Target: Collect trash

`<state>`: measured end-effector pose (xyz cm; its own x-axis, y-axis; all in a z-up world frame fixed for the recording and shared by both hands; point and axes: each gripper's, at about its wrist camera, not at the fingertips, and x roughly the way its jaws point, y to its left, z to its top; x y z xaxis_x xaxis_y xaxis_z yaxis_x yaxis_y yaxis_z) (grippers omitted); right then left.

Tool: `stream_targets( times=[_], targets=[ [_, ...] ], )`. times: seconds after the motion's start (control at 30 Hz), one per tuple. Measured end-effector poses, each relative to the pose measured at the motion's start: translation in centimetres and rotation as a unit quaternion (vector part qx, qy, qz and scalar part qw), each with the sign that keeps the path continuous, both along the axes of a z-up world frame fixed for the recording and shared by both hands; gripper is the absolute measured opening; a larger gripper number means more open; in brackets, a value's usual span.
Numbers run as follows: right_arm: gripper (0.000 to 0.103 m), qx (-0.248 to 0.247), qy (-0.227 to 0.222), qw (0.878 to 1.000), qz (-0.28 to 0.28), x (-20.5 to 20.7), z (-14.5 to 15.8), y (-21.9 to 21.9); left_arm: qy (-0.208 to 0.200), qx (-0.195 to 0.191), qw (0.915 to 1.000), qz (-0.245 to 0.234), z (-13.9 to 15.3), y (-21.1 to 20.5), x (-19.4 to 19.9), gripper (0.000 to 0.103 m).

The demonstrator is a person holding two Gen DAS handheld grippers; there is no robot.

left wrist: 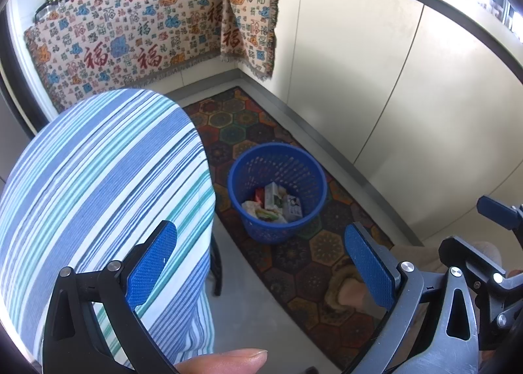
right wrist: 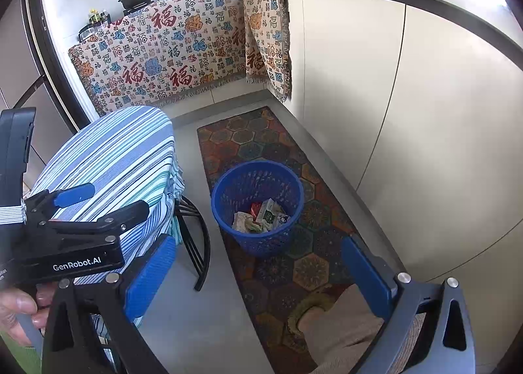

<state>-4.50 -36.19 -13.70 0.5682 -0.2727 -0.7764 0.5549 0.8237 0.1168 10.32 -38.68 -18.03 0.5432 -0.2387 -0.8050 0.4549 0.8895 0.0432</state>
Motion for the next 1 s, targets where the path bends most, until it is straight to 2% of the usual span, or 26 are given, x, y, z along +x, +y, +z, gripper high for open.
stream_targets(
  times=[1.0],
  targets=[
    [0.103,0.010,0.006,1.000,-0.006,0.12,-0.87,-0.61,0.006,0.002,1.0000,-0.004,-0.61,-0.66,-0.13,0.102]
  ],
)
